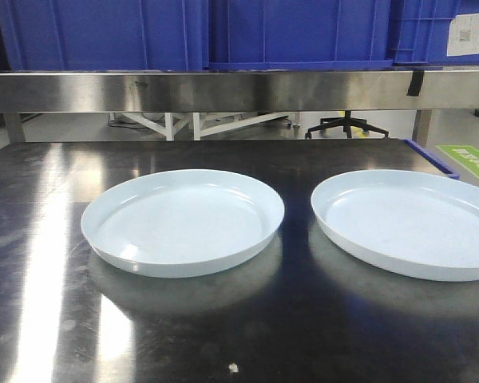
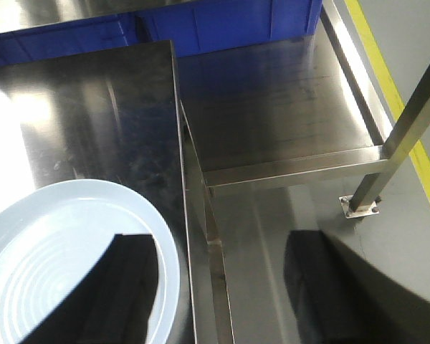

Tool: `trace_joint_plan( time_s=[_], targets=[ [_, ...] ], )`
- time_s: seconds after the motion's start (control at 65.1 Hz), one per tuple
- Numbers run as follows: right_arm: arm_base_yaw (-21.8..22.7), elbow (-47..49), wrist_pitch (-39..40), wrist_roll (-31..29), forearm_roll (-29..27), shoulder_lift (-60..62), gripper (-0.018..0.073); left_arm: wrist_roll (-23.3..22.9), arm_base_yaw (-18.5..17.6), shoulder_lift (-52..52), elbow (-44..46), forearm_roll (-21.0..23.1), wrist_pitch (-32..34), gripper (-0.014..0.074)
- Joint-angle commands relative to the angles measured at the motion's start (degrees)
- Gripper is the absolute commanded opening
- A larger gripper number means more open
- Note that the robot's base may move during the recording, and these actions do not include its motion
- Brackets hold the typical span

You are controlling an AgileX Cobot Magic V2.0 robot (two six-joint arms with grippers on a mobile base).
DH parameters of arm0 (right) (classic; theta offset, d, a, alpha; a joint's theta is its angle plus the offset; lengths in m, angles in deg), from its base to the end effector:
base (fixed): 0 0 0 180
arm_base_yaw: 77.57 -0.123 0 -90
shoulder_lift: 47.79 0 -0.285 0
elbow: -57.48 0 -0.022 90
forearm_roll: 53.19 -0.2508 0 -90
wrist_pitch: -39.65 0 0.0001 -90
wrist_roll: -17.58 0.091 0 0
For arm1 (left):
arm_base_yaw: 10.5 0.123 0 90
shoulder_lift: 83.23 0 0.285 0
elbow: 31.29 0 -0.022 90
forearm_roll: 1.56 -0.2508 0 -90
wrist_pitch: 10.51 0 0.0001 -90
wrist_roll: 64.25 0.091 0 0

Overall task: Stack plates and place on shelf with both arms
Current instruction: 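Set the plate down at the table center and open the left gripper, then grasp the rim of the other plate with the right gripper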

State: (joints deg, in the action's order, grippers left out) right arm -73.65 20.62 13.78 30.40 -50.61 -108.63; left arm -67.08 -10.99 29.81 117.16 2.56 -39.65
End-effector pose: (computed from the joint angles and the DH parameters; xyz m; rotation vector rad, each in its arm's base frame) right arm 0.1878 -0.0147 0.3097 0.2819 2.1380 0.0453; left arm 0.2117 -0.0050 0.3144 -0.0963 2.2263 -0.1051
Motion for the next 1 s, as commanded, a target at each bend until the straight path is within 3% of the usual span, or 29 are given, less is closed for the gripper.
trace_joint_plan(
  time_s=[0.0, 0.138, 0.368, 0.982],
  targets=[
    [-0.02, 2.05, 3.82, -0.29, 0.42, 0.40, 0.0492, -0.43, 0.16, 4.76, -3.45, 1.02, 6.16, 0.0086],
    [-0.02, 2.05, 3.82, -0.29, 0.42, 0.40, 0.0492, -0.43, -0.24, 8.92, -11.41, 1.42, 6.71, 0.0086],
    [-0.02, 2.05, 3.08, -0.29, 0.42, 0.40, 0.0492, -0.43, -3.93, 13.82, -18.27, 1.42, 7.55, 0.0086],
    [-0.02, 2.05, 2.55, -0.29, 0.42, 0.40, 0.0487, -0.43, -4.47, 15.94, -19.32, 1.11, 8.79, 0.0085]
  ],
)
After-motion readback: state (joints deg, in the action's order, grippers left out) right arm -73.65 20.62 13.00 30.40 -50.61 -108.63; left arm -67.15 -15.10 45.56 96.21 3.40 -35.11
